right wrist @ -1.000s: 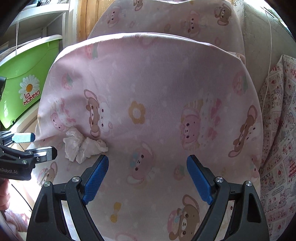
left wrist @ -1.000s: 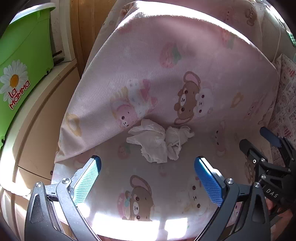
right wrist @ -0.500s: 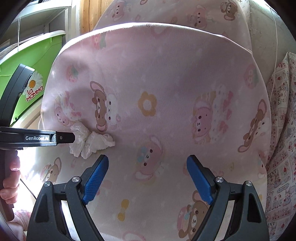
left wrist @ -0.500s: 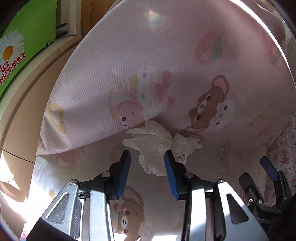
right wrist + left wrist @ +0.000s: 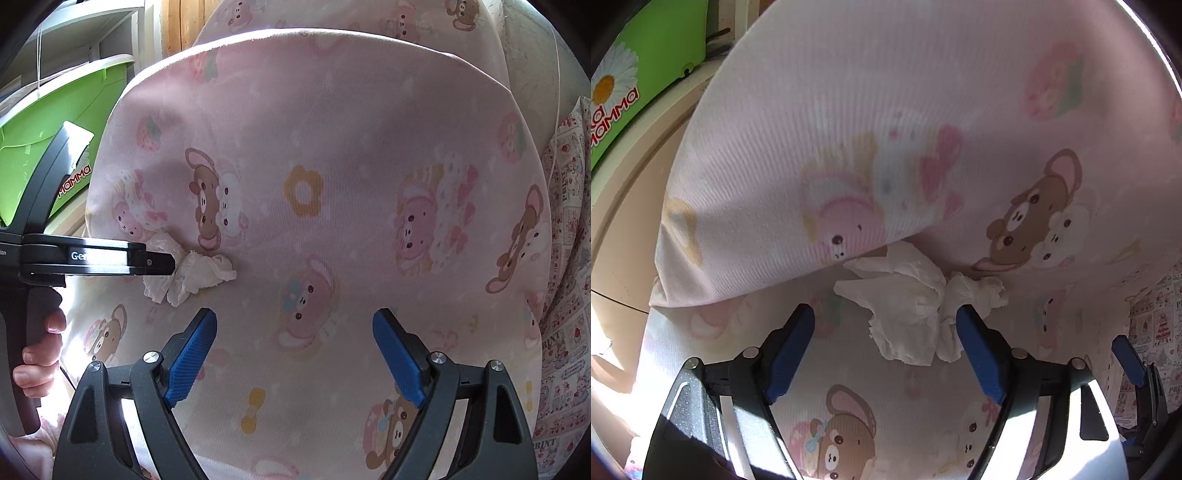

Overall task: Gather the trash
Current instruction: 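Lower the left tool onto a white tissue and close on it, then lift the tissue with the left tool while the right tool grasps the other tissue, then carry both tissues in both tools over the pink wastebasket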

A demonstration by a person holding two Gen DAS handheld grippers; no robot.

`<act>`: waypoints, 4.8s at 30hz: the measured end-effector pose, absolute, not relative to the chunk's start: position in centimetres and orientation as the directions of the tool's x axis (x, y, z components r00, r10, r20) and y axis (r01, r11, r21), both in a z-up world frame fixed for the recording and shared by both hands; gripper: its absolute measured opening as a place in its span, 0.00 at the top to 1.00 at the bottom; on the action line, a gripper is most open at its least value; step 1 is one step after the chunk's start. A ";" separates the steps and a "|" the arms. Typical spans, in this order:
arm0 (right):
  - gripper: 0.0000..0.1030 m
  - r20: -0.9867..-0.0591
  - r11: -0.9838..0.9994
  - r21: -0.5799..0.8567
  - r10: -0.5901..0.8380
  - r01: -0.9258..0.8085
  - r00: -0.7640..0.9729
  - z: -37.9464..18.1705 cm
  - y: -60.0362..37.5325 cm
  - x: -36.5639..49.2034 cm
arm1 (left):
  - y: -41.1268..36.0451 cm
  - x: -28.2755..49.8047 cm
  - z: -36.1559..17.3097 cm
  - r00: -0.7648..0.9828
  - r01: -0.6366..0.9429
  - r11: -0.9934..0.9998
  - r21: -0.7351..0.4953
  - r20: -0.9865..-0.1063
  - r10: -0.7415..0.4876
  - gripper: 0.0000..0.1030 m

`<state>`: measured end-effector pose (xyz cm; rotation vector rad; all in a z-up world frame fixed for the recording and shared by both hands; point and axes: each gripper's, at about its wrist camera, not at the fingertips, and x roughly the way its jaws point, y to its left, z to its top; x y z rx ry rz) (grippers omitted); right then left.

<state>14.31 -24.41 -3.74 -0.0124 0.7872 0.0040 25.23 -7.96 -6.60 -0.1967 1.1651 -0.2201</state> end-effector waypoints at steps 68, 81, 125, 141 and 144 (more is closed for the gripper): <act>0.14 -0.659 0.992 0.067 0.126 -0.109 0.742 -3.2 -20.5 15.0 | -3.4 19.8 -1.6 0.511 0.152 0.987 -0.054 -0.850 -0.125 0.84; 0.15 -0.766 0.986 0.062 0.147 -0.156 0.625 -7.0 -16.9 19.4 | 1.7 20.1 0.2 0.590 0.001 0.994 -0.109 -0.802 -0.089 0.84; 0.87 -0.650 0.993 0.066 0.120 -0.102 0.751 -0.6 -20.9 4.8 | 0.2 10.1 -0.7 0.665 0.074 0.996 -0.054 -0.741 -0.089 0.83; 0.87 -0.669 0.986 0.131 0.162 -0.099 0.725 -1.0 -20.1 -0.5 | -2.7 4.6 -1.8 0.645 0.166 0.986 -0.034 -0.752 -0.135 0.82; 0.87 -0.674 0.984 0.142 0.177 -0.109 0.718 -1.2 -20.0 -1.4 | -2.7 4.0 -2.0 0.617 0.182 0.980 -0.081 -0.767 -0.178 0.82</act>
